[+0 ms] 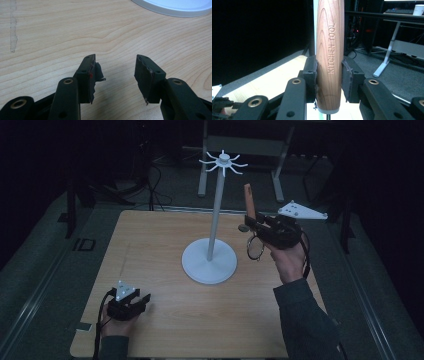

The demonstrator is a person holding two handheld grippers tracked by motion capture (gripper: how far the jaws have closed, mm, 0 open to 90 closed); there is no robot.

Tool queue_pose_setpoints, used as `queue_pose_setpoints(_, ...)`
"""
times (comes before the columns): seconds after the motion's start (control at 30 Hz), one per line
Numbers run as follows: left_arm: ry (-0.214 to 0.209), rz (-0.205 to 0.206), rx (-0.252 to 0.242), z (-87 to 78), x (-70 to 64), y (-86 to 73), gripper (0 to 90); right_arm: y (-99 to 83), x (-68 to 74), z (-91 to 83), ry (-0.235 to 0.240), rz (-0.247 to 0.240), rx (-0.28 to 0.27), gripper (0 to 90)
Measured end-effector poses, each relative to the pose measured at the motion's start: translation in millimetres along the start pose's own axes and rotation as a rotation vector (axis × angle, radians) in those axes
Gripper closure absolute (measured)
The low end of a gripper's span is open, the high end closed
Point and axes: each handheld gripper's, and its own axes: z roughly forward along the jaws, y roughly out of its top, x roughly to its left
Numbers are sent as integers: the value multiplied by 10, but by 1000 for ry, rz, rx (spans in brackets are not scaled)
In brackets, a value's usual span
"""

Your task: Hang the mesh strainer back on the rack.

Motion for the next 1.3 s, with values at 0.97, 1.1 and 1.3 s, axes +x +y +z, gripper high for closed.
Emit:
queue_pose_setpoints(0.97, -3, 1, 1, 12, -6, 0, 521, 92, 38, 15, 1, 0, -51, 677)
queue_pose_setpoints(1.1, -3, 1, 3, 16, -8, 0, 521, 116, 51, 18, 3, -3, -57, 676)
queue_pose_setpoints(1.3, -3, 1, 1, 14, -5, 1, 520, 150, 60, 32, 0, -1, -67, 676)
